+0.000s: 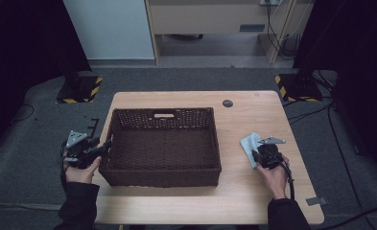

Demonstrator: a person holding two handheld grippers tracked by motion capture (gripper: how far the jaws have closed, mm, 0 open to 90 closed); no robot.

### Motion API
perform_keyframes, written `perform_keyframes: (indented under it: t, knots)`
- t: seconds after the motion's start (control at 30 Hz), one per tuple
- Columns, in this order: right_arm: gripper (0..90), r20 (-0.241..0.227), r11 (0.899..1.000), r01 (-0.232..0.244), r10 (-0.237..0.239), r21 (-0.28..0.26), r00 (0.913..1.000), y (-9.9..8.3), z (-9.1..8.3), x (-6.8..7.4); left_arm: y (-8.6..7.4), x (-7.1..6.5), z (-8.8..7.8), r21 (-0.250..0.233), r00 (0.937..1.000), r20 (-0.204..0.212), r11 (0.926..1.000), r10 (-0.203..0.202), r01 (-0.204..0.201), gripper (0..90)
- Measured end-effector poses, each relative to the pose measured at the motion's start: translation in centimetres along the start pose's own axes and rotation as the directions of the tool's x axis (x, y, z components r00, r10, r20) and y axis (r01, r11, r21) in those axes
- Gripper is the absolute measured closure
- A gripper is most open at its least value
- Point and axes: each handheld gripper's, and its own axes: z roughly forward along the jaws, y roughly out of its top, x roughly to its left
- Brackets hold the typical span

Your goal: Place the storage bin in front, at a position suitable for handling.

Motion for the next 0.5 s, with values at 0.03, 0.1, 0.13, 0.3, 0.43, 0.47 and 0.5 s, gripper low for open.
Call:
perform_keyframes:
  t: [0.03, 0.1, 0.13, 0.3, 0.43, 0.47, 0.5]
  knots:
    - [80.4, 0.000, 1.000, 0.000, 0.000, 0.000, 1.0000, 0.0, 0.0, 0.0, 0.0, 0.0, 0.0, 0.000, 1.0000, 0.000, 1.0000, 0.000, 0.000, 46.1]
    - [83.2, -0.001, 1.000, -0.005, 0.005, -0.009, 1.0000, 0.0, -0.6, -0.2, 0.0, 0.0, 0.0, 0.002, 1.0000, 0.002, 1.0000, -0.002, 0.002, 46.4]
    - [83.4, -0.003, 1.000, -0.004, 0.004, -0.013, 1.0000, -0.1, -0.8, -0.3, 0.0, 0.0, 0.0, 0.002, 1.0000, 0.003, 1.0000, -0.002, 0.002, 46.6]
    - [83.5, 0.023, 0.998, -0.025, 0.026, -0.057, 0.9994, -0.6, -2.4, -1.3, 0.1, 0.0, -0.2, -0.007, 1.0000, 0.008, 1.0000, -0.004, 0.004, 46.9]
    - [83.3, 0.061, 0.997, -0.045, 0.049, -0.064, 0.9969, -1.5, -3.4, -2.3, 0.1, 0.0, -0.2, -0.010, 0.9999, 0.010, 0.9999, -0.006, 0.006, 46.9]
    - [83.1, 0.077, 0.996, -0.059, 0.064, -0.063, 0.9950, -1.8, -3.7, -2.6, 0.1, 0.0, -0.2, -0.009, 1.0000, 0.008, 0.9999, -0.006, 0.006, 47.0]
    - [83.0, 0.098, 0.996, -0.076, 0.080, -0.052, 0.9920, -2.4, -3.7, -3.1, 0.1, 0.0, -0.2, -0.008, 1.0000, 0.008, 0.9999, -0.005, 0.006, 47.1]
